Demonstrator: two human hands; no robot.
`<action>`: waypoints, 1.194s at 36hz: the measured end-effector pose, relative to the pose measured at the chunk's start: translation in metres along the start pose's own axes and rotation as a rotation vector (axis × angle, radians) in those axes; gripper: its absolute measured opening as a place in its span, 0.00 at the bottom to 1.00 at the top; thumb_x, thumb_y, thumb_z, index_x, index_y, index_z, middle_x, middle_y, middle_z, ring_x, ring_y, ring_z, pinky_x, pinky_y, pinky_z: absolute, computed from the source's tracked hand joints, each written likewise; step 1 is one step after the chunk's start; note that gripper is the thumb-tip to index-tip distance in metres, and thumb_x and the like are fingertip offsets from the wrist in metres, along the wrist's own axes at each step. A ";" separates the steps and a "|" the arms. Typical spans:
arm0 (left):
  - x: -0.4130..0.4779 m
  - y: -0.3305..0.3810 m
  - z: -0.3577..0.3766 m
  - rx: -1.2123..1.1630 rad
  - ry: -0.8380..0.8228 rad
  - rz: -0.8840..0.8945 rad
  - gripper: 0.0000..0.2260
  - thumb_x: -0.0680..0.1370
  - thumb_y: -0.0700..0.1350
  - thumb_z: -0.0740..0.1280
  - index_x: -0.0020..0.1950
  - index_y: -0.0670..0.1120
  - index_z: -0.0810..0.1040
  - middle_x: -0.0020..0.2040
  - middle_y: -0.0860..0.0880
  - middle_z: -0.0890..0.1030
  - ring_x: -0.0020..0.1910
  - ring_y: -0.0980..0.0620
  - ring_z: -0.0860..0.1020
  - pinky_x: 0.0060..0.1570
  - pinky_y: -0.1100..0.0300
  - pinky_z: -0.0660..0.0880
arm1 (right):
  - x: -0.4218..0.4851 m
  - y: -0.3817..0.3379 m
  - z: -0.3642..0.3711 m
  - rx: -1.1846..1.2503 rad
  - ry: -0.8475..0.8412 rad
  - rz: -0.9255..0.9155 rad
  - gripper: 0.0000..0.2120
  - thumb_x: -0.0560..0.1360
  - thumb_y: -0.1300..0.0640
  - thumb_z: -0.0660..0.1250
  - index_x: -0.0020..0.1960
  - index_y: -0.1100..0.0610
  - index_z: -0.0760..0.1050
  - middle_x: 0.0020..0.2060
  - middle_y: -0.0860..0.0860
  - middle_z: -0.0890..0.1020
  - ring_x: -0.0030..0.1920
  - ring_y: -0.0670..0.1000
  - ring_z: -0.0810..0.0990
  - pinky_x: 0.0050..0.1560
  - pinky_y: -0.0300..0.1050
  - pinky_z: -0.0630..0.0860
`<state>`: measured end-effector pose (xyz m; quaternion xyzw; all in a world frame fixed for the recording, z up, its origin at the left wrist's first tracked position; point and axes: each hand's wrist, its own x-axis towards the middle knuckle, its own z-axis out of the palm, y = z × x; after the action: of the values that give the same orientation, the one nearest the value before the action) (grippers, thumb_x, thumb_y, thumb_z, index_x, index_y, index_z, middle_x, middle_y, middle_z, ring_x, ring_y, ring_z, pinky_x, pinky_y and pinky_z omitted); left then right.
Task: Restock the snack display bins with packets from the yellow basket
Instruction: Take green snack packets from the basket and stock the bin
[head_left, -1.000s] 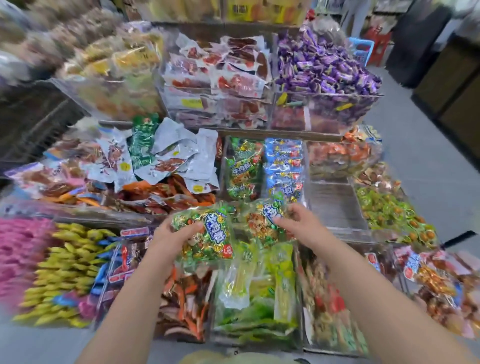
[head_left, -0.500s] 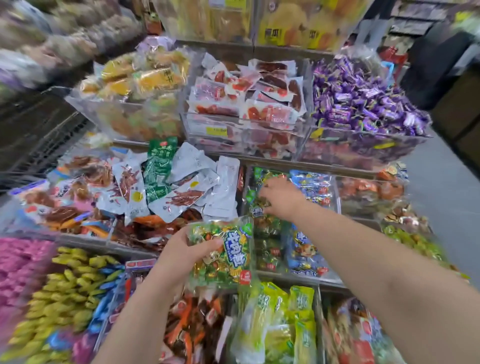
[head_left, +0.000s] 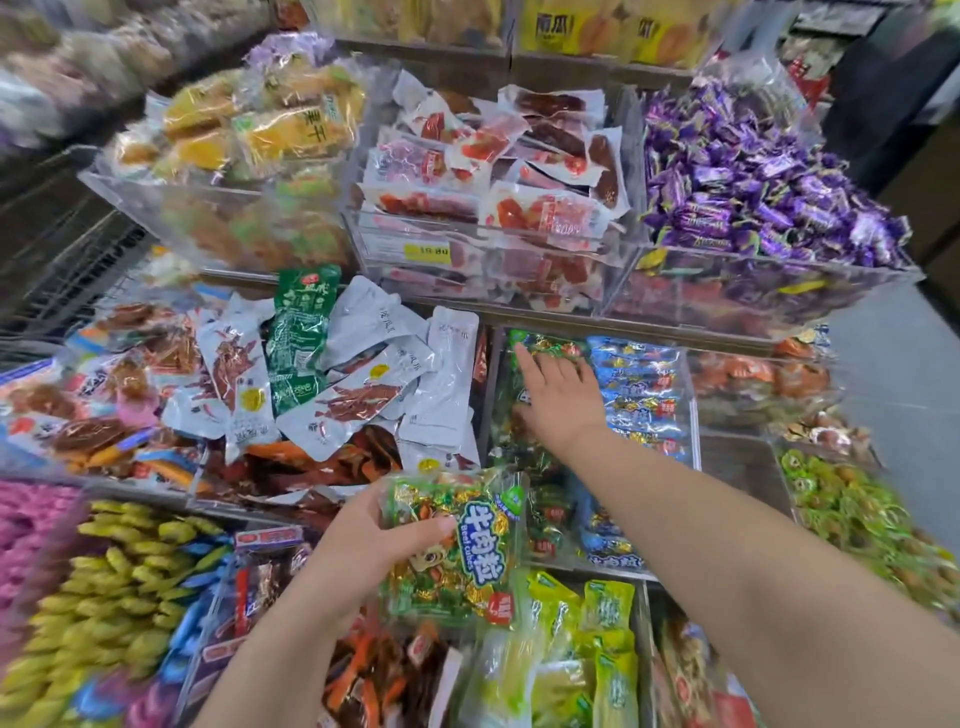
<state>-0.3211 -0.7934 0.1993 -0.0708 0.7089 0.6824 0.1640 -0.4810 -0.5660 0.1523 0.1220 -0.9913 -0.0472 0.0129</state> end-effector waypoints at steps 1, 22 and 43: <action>-0.002 0.001 -0.001 0.000 0.002 0.004 0.17 0.69 0.45 0.76 0.46 0.62 0.72 0.35 0.77 0.76 0.37 0.78 0.75 0.31 0.75 0.70 | 0.003 0.000 0.000 0.004 0.001 0.005 0.37 0.79 0.41 0.55 0.77 0.53 0.37 0.73 0.53 0.61 0.72 0.55 0.60 0.73 0.57 0.52; 0.005 0.013 -0.004 -0.040 0.046 -0.150 0.30 0.57 0.58 0.81 0.55 0.49 0.78 0.48 0.55 0.85 0.46 0.59 0.83 0.50 0.56 0.73 | 0.008 -0.004 -0.009 -0.288 -0.211 -0.115 0.46 0.76 0.59 0.62 0.72 0.56 0.24 0.77 0.52 0.39 0.76 0.57 0.39 0.73 0.64 0.43; 0.005 0.014 -0.002 -0.045 0.039 -0.130 0.25 0.60 0.53 0.76 0.55 0.50 0.77 0.48 0.58 0.85 0.46 0.63 0.82 0.45 0.64 0.71 | -0.002 -0.015 0.019 -0.008 -0.195 0.019 0.44 0.71 0.68 0.55 0.74 0.56 0.27 0.75 0.56 0.35 0.74 0.58 0.31 0.65 0.58 0.27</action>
<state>-0.3306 -0.7939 0.2111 -0.1337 0.6905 0.6844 0.1924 -0.4757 -0.5784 0.1321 0.1072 -0.9888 -0.0629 -0.0826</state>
